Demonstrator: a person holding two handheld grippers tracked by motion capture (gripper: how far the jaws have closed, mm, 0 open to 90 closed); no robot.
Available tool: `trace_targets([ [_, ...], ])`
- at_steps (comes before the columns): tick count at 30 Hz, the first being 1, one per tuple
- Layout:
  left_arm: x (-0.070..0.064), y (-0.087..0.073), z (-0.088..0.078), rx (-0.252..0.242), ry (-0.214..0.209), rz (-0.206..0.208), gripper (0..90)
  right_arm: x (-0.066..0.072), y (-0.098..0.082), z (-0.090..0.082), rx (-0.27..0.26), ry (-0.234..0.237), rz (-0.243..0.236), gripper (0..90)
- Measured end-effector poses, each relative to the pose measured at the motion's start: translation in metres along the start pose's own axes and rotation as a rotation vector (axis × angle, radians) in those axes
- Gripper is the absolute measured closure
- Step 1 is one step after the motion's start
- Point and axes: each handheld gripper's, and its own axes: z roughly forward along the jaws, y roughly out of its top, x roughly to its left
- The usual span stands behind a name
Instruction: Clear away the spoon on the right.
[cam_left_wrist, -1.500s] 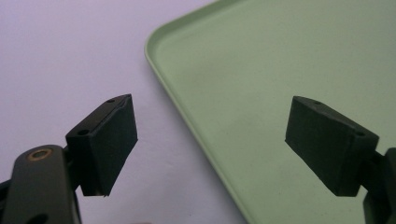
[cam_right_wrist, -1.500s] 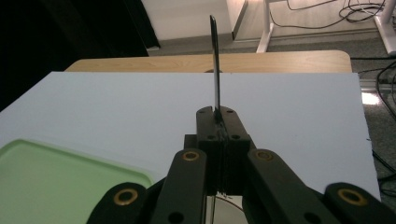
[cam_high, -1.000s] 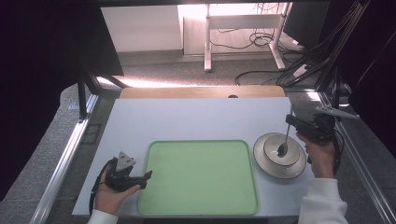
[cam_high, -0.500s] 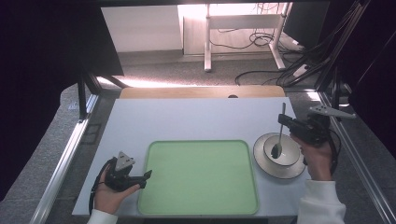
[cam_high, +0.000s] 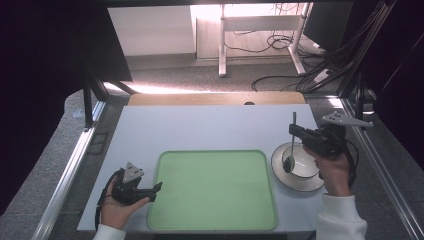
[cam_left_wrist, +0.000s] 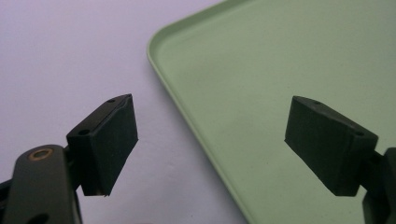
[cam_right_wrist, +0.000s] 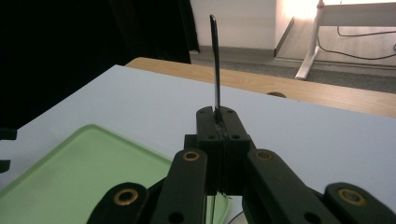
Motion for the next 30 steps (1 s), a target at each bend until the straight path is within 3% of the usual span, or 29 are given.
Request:
trace_targets([
  [30, 0.0, -0.001, -0.001, -0.007, 0.004, -0.005, 16.4, 0.031, -0.006, 0.02, 0.072, 0.073, -0.034, 89.2],
])
